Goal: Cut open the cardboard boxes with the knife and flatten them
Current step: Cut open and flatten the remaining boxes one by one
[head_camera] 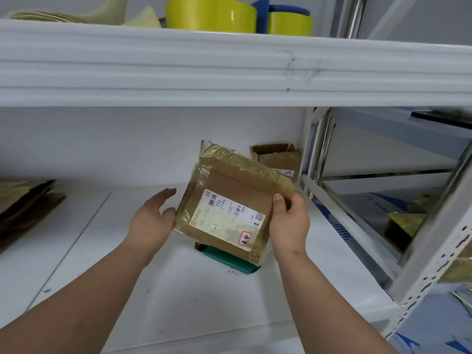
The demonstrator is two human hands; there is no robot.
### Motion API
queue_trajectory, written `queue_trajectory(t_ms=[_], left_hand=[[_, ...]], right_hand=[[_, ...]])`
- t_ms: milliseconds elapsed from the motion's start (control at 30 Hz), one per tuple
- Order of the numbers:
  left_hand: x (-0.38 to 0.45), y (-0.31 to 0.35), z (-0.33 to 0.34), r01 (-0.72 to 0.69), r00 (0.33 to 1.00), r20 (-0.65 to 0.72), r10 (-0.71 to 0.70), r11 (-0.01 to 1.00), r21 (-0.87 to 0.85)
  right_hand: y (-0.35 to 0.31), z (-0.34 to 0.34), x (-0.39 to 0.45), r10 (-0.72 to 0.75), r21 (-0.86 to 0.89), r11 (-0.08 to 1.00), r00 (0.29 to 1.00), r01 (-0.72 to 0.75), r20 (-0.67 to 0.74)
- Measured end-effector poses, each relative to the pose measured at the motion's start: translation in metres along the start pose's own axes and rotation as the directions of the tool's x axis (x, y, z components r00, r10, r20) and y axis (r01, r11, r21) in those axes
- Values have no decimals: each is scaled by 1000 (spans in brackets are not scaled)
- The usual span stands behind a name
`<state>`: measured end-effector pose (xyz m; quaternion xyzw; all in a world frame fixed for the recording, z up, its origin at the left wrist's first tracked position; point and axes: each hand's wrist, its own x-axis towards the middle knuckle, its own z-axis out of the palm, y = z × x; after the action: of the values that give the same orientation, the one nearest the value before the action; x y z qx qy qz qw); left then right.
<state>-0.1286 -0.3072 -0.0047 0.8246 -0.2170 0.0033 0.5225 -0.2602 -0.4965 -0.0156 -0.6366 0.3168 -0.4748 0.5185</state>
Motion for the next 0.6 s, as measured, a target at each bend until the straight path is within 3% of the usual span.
queue_trajectory(t_ms=[67, 133, 367, 500, 600], left_hand=[[-6, -5, -18, 31, 999, 30, -27, 991, -133], [-9, -14, -38, 44, 999, 31, -40, 988, -147], [-4, -62, -110, 137, 990, -28, -136, 989, 47], [-2, -90, -141, 242, 970, -40, -238, 960, 140], [-3, -111, -156, 299, 950, 17, -312, 923, 240]], right_hand=[[-7, 13, -9, 14, 24, 1000, 999, -15, 37], [-12, 30, -20, 34, 46, 998, 995, -39, 95], [-22, 90, -75, 91, 114, 984, 938, -136, 334], [-18, 114, -103, 134, 20, 985, 830, -172, 542], [-7, 127, -120, 271, -168, 962, 789, -213, 552]])
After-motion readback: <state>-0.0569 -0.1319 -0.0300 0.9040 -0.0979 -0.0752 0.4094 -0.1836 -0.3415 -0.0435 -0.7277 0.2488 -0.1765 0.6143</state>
